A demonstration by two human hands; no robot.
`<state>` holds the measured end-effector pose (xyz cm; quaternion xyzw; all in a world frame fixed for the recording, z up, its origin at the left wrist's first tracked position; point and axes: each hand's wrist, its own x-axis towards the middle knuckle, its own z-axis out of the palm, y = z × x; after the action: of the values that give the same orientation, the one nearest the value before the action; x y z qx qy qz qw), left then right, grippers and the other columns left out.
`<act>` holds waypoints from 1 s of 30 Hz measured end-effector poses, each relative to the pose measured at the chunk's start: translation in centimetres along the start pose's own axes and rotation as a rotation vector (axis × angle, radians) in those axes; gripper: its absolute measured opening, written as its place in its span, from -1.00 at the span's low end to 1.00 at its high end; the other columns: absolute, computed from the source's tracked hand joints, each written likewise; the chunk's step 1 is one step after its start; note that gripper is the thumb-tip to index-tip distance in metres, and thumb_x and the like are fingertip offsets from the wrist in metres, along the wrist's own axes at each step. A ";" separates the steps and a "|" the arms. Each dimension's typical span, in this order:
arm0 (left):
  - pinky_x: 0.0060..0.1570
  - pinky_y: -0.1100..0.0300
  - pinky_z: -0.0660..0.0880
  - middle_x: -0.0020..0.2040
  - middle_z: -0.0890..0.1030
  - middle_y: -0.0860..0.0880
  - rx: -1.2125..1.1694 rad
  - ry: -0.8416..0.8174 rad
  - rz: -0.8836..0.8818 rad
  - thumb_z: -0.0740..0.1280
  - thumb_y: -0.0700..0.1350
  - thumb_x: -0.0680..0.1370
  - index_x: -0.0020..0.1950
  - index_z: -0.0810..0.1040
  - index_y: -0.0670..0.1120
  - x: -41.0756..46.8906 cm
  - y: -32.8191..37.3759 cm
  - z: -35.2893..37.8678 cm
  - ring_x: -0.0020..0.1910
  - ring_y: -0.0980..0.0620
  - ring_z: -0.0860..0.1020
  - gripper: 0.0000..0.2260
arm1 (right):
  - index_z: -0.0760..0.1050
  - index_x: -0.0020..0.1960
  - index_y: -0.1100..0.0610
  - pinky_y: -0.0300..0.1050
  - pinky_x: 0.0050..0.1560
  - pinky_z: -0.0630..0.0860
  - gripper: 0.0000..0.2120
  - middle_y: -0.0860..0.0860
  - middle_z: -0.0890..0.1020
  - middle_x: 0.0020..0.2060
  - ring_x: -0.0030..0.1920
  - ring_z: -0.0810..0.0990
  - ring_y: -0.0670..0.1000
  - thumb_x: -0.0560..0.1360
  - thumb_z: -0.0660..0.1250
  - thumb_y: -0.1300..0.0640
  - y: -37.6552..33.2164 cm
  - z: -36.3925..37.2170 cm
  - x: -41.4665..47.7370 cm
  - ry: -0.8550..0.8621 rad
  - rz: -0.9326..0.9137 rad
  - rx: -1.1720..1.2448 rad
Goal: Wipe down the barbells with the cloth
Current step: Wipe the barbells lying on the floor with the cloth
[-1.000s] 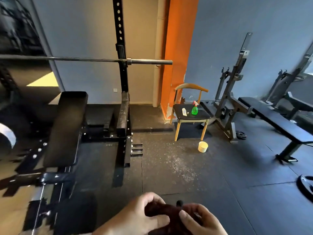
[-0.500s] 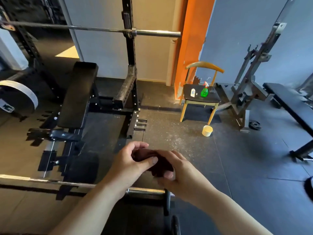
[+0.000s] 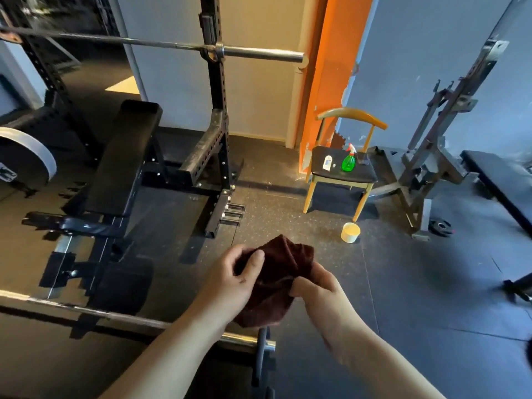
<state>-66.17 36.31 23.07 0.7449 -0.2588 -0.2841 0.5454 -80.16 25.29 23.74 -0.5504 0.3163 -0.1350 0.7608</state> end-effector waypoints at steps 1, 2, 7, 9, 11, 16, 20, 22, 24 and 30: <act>-0.12 0.31 0.57 -0.11 0.66 0.13 0.081 0.026 0.039 0.29 0.22 0.58 0.07 0.59 0.08 0.6 0.3 1.6 -0.08 0.17 0.64 -0.75 | 0.60 0.22 0.14 -0.25 -0.01 0.56 -0.70 0.05 0.74 0.00 0.02 0.70 0.00 0.52 0.31 0.32 -0.2 -1.7 0.4 -0.045 -0.001 -0.011; -0.11 0.26 0.57 -0.13 0.65 0.10 0.127 0.027 0.063 0.28 0.25 0.56 0.03 0.59 0.06 1.0 0.9 3.3 -0.10 0.16 0.62 -0.70 | 0.60 0.23 0.13 -0.16 0.05 0.54 -0.68 0.06 0.74 0.02 0.02 0.70 0.02 0.47 0.38 0.21 -0.3 -3.4 0.8 -0.090 0.022 0.019; 0.18 0.02 0.52 -0.10 0.55 0.17 0.091 0.039 -0.066 0.10 0.41 0.59 0.00 0.56 0.04 1.9 3.8 13.7 -0.02 0.18 0.56 -0.51 | 0.60 0.20 0.22 -0.15 -0.22 0.59 -0.70 0.16 0.74 -0.03 -0.13 0.71 0.04 0.50 0.50 0.18 -1.2 -13.0 3.0 -0.073 0.151 0.043; 0.28 0.16 0.42 0.15 0.54 0.15 -0.043 0.115 -0.265 0.12 0.23 0.68 0.19 0.57 0.05 2.2 5.0 17.1 0.18 0.13 0.53 -0.65 | 0.62 0.15 0.28 -0.14 -0.16 0.62 -0.79 0.21 0.74 -0.04 -0.10 0.73 0.10 0.52 0.43 0.32 -2.1 -16.6 3.7 -0.039 0.148 0.035; 0.12 0.16 0.56 0.15 0.68 -0.01 -0.208 0.110 -0.385 0.27 0.04 0.67 0.13 0.63 -0.03 2.9 5.9 19.2 0.08 0.02 0.66 -0.79 | 0.58 0.15 0.35 0.04 -0.01 0.64 -0.75 0.30 0.71 -0.04 -0.04 0.72 0.23 0.48 0.39 0.45 -3.3 -19.8 4.7 -0.028 0.144 0.101; 0.14 -0.06 0.63 0.05 0.73 -0.16 -0.218 -0.077 -0.487 0.50 -0.15 0.54 0.20 0.65 -0.10 4.0 6.1 19.6 0.05 -0.17 0.71 -0.76 | 0.49 0.26 0.16 0.28 0.00 0.61 -0.33 0.36 0.64 0.07 -0.01 0.67 0.39 0.24 0.36 0.62 -5.3 -23.1 8.3 -0.200 0.200 0.211; 0.01 0.11 0.63 -0.10 0.72 0.03 0.032 -0.030 -0.515 0.48 0.08 0.47 0.04 0.63 0.02 6.0 5.5 18.1 -0.09 0.06 0.71 -0.78 | 0.55 0.24 0.23 0.30 -0.01 0.66 -0.32 0.34 0.66 0.10 0.02 0.69 0.38 0.13 0.59 0.38 -5.9 -22.6 12.4 -0.430 0.296 -0.062; -0.19 0.23 0.55 -0.22 0.68 0.04 0.003 0.056 -0.533 0.49 0.05 0.51 -0.01 0.60 -0.05 7.5 4.9 16.9 -0.19 0.10 0.68 -0.79 | 0.60 0.18 0.26 0.31 0.02 0.66 -0.41 0.33 0.69 0.03 0.00 0.71 0.33 0.19 0.65 0.22 -6.4 -21.6 14.5 -0.501 0.279 -0.312; -0.21 0.22 0.56 -0.23 0.70 0.00 -0.108 0.143 -0.570 0.55 0.00 0.49 -0.02 0.61 -0.10 9.5 4.4 15.8 -0.20 0.05 0.69 -0.77 | 0.62 0.13 0.23 0.24 0.02 0.67 -0.58 0.25 0.71 -0.03 -0.05 0.74 0.22 0.33 0.63 0.15 -6.7 -20.7 17.3 -0.544 0.225 -0.524; 0.08 -0.13 0.63 -0.04 0.71 -0.19 -0.271 0.364 -0.516 0.64 -0.19 0.30 -0.07 0.69 -0.05 18.7 3.9 12.0 -0.07 -0.18 0.70 -0.74 | 0.53 0.08 0.30 -0.10 -0.34 0.60 -0.83 0.19 0.66 -0.26 -0.32 0.68 0.09 0.51 0.42 0.41 -8.2 -17.1 28.1 -0.419 0.324 -0.515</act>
<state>-61.79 14.28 21.23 0.7451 0.0799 -0.3069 0.5868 -68.29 -6.08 18.66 -0.6822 0.2603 0.1871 0.6571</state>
